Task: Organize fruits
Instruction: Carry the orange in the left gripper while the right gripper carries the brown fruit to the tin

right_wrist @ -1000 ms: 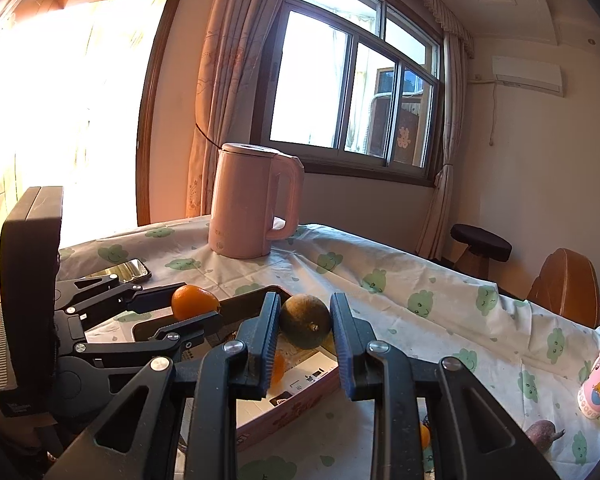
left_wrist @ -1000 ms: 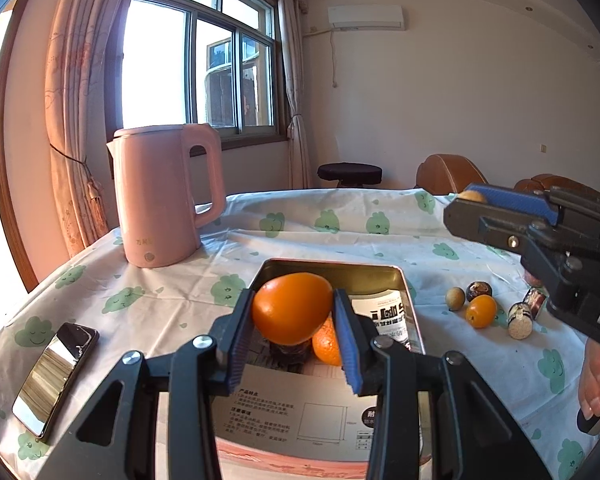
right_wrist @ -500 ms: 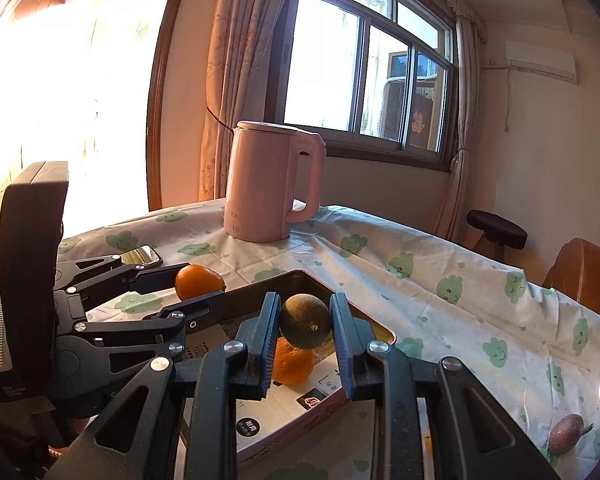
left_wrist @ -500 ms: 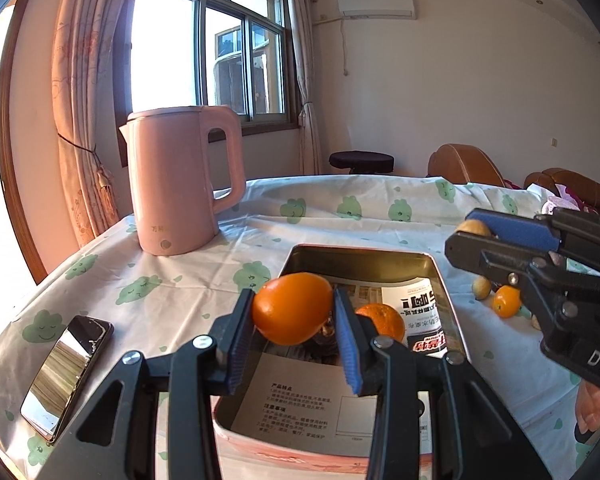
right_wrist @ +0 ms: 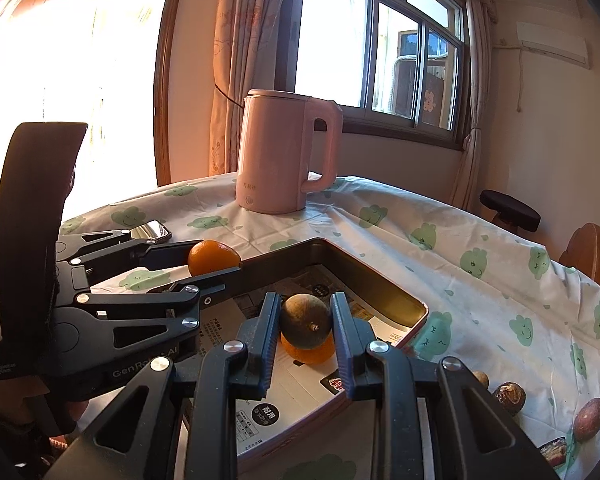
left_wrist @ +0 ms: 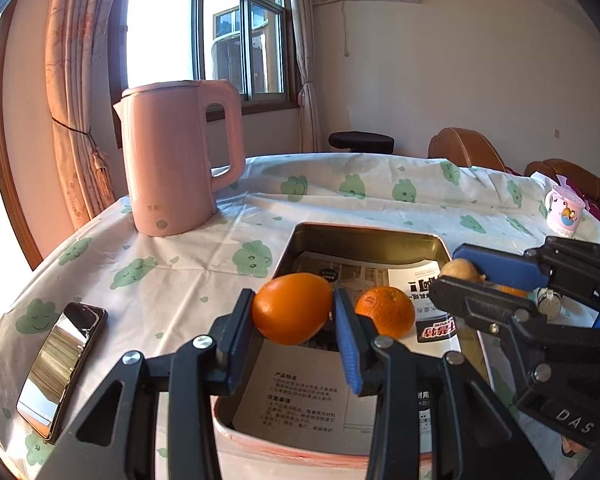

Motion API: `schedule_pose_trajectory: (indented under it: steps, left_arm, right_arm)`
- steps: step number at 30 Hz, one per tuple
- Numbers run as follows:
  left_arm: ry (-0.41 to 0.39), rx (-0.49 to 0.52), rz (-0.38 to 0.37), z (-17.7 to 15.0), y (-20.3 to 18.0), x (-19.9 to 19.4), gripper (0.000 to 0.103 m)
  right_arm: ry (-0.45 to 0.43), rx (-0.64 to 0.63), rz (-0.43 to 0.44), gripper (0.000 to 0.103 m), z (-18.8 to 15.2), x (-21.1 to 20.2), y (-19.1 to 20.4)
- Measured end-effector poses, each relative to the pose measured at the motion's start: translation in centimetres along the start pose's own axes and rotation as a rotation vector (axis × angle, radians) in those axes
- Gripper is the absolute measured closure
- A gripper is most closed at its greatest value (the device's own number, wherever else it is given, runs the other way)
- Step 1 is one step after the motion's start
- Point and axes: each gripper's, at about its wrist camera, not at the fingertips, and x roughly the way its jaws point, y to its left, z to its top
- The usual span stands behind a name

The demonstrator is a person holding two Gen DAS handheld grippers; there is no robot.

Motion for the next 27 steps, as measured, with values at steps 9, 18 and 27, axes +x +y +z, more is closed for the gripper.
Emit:
schedule_pose_trajectory:
  steps: [9, 18, 27]
  left_arm:
    - [0.026, 0.003, -0.005, -0.1, 0.0, 0.5, 0.062]
    - [0.055, 0.012, -0.011, -0.1, -0.2, 1.1, 0.062]
    - [0.087, 0.013, -0.019, -0.1, -0.3, 1.7, 0.062]
  right_arm:
    - [0.047, 0.005, 0.012, 0.075, -0.6, 1.1, 0.0]
    - [0.078, 0.007, 0.018, 0.075, -1.2, 1.8, 0.2]
    - [0.112, 0.011, 0.024, 0.075, -1.2, 2.4, 0.2]
